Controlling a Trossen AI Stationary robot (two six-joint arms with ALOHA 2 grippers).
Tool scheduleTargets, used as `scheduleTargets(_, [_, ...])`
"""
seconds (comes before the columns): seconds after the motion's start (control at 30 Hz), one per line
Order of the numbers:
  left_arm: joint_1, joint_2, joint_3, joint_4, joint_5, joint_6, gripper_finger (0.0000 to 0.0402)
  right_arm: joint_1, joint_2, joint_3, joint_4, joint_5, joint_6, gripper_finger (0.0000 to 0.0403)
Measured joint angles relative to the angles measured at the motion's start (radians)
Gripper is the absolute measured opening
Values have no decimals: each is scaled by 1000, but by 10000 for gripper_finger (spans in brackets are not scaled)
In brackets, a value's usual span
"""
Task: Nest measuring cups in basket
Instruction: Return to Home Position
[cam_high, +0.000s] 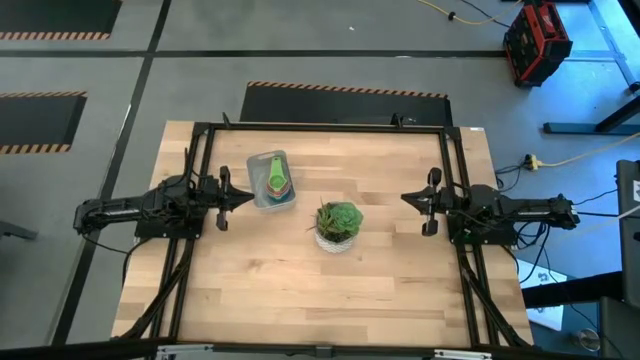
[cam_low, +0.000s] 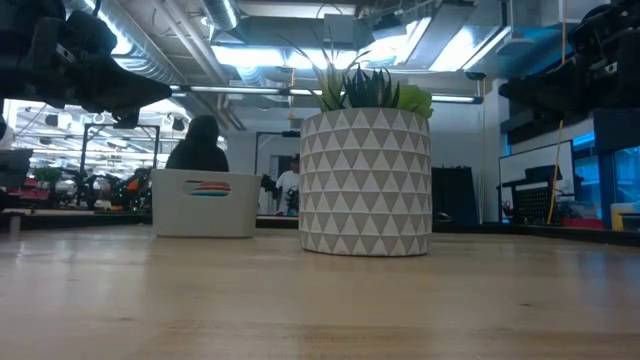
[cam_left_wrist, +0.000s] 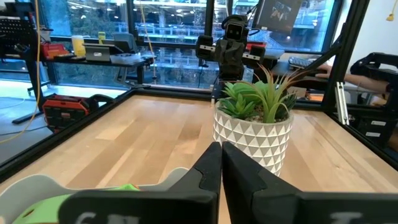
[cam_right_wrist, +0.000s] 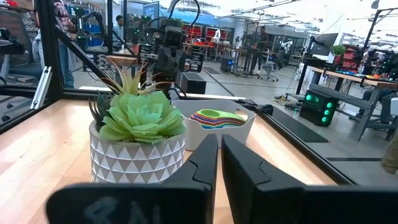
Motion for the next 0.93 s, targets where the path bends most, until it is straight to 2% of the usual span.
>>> scheduleTargets(0.2, [0, 0, 0, 0, 0, 0, 1, 0, 0, 0, 0, 0, 0, 28])
scheduleTargets(0.7, [0, 0, 0, 0, 0, 0, 28, 0, 0, 0, 0, 0, 0, 28])
scheduleTargets(0.93, [0, 0, 0, 0, 0, 0, 24, 0, 0, 0, 0, 0, 0, 28])
